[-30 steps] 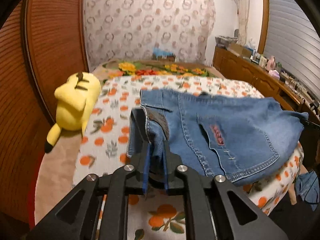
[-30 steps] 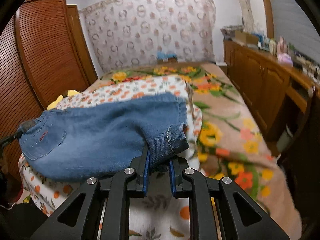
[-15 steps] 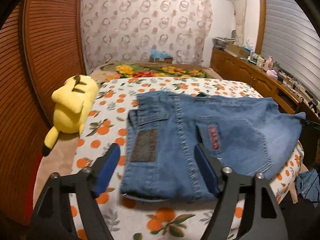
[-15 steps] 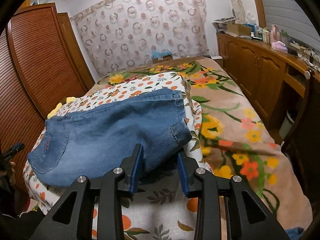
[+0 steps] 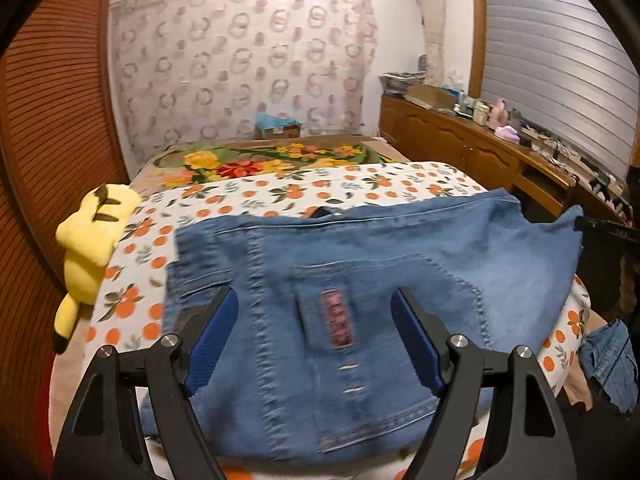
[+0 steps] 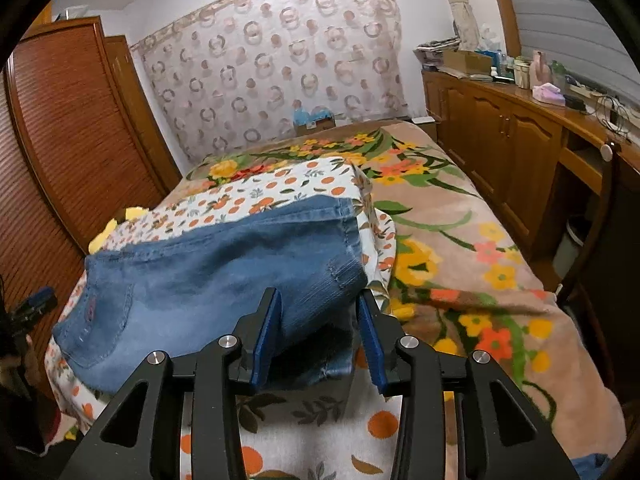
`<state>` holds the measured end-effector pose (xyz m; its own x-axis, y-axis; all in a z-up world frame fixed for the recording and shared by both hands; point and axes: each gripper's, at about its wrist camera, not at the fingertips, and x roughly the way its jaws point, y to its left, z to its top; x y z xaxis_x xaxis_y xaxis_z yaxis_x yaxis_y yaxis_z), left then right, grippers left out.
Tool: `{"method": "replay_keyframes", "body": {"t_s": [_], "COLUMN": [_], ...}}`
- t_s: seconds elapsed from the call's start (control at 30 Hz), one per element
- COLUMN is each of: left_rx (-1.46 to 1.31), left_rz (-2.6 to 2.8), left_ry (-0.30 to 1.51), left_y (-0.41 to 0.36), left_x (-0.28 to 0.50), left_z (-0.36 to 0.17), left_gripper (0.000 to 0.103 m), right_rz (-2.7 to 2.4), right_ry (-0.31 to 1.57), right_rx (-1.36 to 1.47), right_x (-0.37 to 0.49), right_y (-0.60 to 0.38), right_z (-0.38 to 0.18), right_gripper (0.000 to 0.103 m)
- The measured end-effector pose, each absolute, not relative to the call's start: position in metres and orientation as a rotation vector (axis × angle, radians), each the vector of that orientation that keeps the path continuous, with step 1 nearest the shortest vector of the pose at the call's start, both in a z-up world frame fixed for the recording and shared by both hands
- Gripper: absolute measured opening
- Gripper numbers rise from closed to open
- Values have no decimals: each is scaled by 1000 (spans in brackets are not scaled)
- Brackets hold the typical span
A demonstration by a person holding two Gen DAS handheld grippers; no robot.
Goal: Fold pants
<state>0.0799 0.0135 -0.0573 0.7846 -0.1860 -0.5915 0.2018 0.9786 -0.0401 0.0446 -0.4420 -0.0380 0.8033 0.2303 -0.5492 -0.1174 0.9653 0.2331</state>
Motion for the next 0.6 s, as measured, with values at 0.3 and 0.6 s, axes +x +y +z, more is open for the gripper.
{"method": "replay_keyframes", "body": {"t_s": [0.3, 0.6], "left_rx": [39, 29], "left_rz": [-266, -264], "left_ry": [643, 657], "left_y": [-13, -14], "left_x": [87, 87], "left_z": [-58, -63], "left_gripper": [80, 80], "right_rz": [186, 282], "right_ry": [643, 554], "right_rx": [176, 106], "right_x": [49, 44], "right_y": [-438, -414], "right_z": [-42, -15], "right_gripper": [22, 4]}}
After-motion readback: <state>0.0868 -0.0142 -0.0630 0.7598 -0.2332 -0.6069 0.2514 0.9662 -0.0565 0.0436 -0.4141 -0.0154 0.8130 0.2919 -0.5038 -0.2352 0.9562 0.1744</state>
